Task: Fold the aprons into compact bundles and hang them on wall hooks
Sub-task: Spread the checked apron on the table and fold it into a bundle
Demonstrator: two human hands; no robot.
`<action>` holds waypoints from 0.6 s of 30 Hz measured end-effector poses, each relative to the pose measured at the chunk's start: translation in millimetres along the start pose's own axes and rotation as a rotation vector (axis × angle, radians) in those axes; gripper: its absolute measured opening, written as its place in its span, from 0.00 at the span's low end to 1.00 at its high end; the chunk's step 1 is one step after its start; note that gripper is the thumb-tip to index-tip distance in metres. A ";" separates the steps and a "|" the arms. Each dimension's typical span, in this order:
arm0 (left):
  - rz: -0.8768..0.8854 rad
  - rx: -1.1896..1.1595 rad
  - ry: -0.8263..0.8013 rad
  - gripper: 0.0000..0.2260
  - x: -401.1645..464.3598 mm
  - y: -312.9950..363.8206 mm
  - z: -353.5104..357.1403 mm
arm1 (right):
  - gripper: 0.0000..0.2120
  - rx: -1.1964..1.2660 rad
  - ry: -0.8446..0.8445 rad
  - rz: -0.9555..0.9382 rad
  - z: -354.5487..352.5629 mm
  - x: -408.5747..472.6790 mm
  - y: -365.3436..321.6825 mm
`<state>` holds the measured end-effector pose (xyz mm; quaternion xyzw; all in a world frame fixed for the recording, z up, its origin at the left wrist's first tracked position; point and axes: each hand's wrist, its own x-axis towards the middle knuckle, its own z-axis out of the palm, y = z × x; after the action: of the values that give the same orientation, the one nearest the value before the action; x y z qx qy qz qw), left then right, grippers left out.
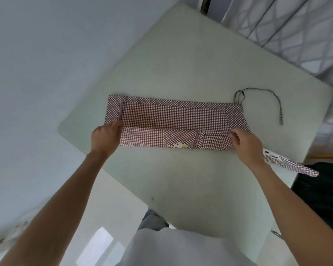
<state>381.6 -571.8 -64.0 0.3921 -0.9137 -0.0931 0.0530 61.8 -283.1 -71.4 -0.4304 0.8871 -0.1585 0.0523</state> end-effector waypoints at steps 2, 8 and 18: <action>-0.026 0.011 0.010 0.08 31.8 -1.2 -2.8 | 0.07 0.012 0.019 0.038 -2.3 36.9 1.9; -0.081 0.034 -0.117 0.09 99.9 5.0 9.2 | 0.09 -0.001 -0.134 0.213 8.9 102.3 16.8; -0.083 0.059 -0.154 0.08 137.6 -10.6 47.1 | 0.11 -0.194 -0.176 0.265 29.0 138.3 31.6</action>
<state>286.6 -672.9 -109.0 0.4225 -0.9004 -0.0983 -0.0327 -41.4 -379.5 -103.0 -0.3249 0.9392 -0.0259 0.1083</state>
